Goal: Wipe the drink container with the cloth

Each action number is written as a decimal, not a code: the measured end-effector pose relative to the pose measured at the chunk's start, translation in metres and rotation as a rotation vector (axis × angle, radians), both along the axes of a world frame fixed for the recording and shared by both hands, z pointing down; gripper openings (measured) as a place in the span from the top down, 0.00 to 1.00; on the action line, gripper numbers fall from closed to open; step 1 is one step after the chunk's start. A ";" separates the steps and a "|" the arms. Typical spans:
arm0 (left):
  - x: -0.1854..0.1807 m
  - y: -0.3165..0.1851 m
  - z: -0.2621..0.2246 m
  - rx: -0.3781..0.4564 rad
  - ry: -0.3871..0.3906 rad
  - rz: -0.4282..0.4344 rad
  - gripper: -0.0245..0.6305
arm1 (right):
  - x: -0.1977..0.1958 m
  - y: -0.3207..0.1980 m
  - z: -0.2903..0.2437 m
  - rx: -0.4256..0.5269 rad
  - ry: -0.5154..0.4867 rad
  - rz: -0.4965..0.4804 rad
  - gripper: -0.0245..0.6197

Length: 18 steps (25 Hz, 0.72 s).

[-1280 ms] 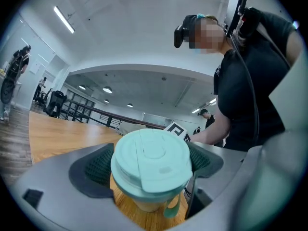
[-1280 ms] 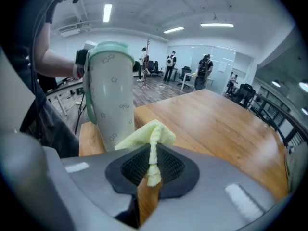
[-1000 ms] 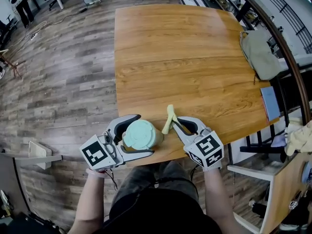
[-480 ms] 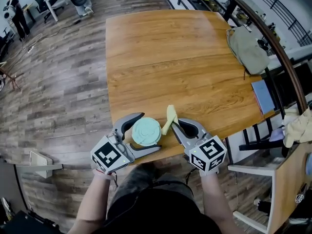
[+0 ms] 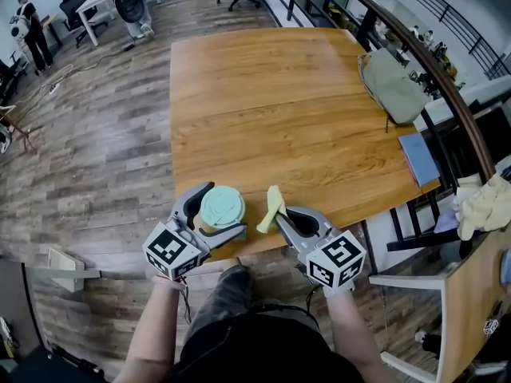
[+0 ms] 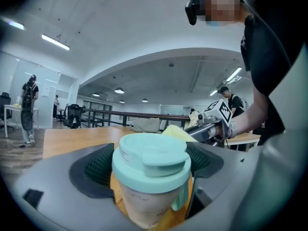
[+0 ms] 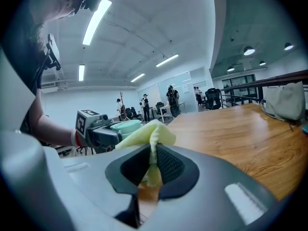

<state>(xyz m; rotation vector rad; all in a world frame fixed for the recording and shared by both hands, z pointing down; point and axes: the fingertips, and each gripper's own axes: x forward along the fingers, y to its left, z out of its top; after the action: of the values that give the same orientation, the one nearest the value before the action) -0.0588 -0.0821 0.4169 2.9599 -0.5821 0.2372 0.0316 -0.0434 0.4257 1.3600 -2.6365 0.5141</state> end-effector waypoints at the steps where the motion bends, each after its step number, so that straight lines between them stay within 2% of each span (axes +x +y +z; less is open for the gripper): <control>1: -0.002 0.000 0.001 0.002 0.006 -0.020 0.26 | 0.000 0.003 0.000 -0.001 -0.002 -0.005 0.90; 18: -0.044 0.034 0.017 -0.032 0.003 -0.201 0.26 | -0.021 0.033 -0.005 0.017 -0.006 -0.065 0.90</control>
<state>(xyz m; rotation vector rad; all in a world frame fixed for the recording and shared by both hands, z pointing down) -0.1023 -0.0480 0.4340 2.8437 -0.8603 0.2205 0.0104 -0.0100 0.4206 1.2740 -2.6857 0.4884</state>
